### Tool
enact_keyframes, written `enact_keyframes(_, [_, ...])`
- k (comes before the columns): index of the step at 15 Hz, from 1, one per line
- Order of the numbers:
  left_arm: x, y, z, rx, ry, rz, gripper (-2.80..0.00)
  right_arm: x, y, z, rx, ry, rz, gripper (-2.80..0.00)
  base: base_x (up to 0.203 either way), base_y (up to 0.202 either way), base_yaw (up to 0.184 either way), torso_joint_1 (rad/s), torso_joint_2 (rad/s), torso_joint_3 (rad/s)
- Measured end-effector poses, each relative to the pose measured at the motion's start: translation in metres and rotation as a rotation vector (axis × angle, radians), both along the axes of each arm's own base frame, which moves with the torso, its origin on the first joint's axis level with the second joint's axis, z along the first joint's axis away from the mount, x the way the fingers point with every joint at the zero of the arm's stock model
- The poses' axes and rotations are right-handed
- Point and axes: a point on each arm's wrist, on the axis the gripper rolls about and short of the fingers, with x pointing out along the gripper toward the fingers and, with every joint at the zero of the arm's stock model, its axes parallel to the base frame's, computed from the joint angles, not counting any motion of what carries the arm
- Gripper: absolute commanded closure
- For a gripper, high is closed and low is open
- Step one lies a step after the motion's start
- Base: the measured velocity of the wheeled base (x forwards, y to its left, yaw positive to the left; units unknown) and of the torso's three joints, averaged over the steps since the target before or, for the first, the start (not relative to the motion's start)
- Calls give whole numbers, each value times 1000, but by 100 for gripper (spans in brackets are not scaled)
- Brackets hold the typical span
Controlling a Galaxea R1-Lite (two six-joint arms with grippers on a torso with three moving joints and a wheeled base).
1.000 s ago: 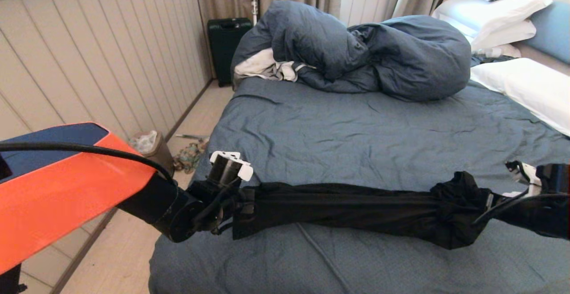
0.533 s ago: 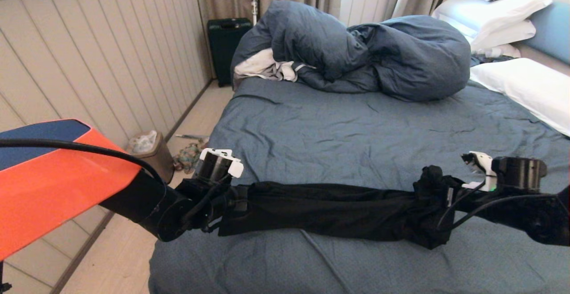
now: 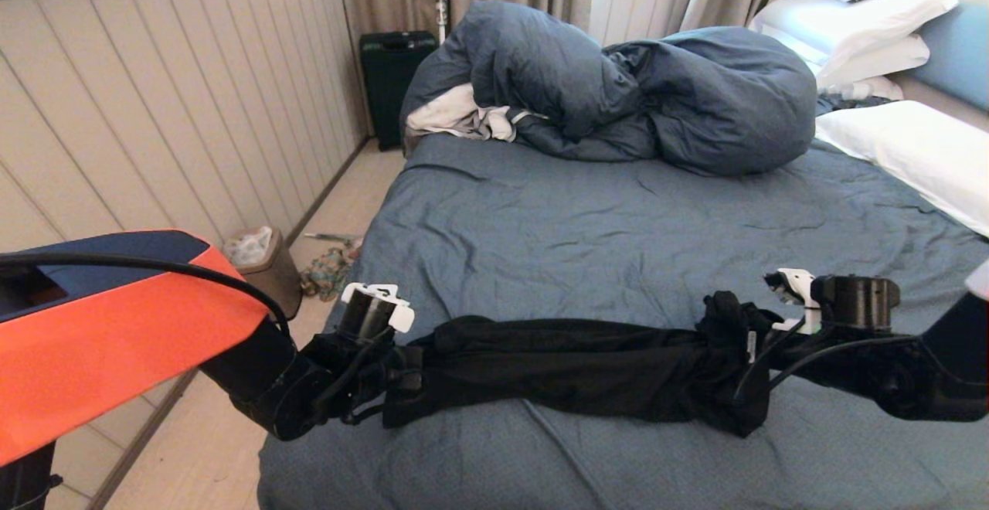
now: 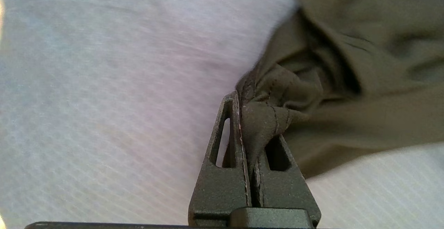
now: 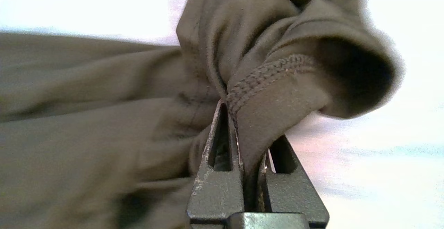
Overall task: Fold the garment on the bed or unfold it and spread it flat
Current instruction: Unford the black T-shirt
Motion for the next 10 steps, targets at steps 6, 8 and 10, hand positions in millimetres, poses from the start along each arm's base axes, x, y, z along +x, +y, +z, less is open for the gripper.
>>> enact_keyframes(6, [-2,13,-15,-8,-7,17,-280,0,-39,-22,-53,57,-68,-280,0,0,0,0,0,0])
enact_keyframes(8, [-5,15,-18,-9,-9,20,-280,-1,-39,-24,-50,63,-72,-280,0,0,0,0,0,0])
enact_keyframes(10, [-12,16,-12,-17,-23,9,-280,-4,-38,-19,-46,57,-65,-280,0,0,0,0,0,0])
